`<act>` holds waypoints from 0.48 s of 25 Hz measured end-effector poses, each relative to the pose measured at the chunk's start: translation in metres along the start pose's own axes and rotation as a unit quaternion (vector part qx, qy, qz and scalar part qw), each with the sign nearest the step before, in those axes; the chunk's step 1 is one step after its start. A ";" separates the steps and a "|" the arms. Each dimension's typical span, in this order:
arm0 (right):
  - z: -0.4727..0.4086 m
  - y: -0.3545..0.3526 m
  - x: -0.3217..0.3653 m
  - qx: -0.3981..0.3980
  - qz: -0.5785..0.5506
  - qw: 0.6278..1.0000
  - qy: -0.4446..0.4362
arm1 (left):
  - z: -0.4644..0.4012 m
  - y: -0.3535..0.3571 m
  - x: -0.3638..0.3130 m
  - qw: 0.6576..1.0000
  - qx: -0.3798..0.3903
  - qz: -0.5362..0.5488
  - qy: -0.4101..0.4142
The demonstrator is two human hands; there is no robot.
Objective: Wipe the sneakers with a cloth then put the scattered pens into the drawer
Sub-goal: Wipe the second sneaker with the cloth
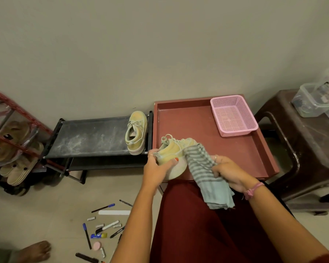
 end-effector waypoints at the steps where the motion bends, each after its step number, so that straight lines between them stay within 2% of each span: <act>1: -0.003 -0.007 -0.001 -0.028 -0.048 0.998 0.001 | -0.001 -0.002 -0.003 1.000 0.016 -0.014 -0.002; 4: -0.013 -0.019 -0.005 -0.103 -0.158 0.982 -0.003 | -0.001 -0.006 -0.006 0.996 0.056 -0.075 0.004; 6: -0.018 -0.018 -0.007 -0.128 -0.211 0.969 -0.007 | 0.003 -0.006 -0.003 0.991 0.049 -0.121 0.028; 9: -0.024 -0.014 -0.008 -0.152 -0.261 0.953 -0.009 | 0.018 -0.012 -0.003 0.981 -0.006 -0.177 0.078; 12: -0.035 -0.008 -0.009 -0.155 -0.284 0.946 -0.009 | 0.029 -0.034 -0.007 0.972 -0.069 -0.188 0.127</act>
Point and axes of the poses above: each hand's wrist, its own z-axis away from the middle knuckle, its own y-axis out of the palm, x = y × z, the point moved 4 cm from there along -z, towards the middle knuckle, and after that the axes turned 4 degrees about y, right-handed, at the moved point
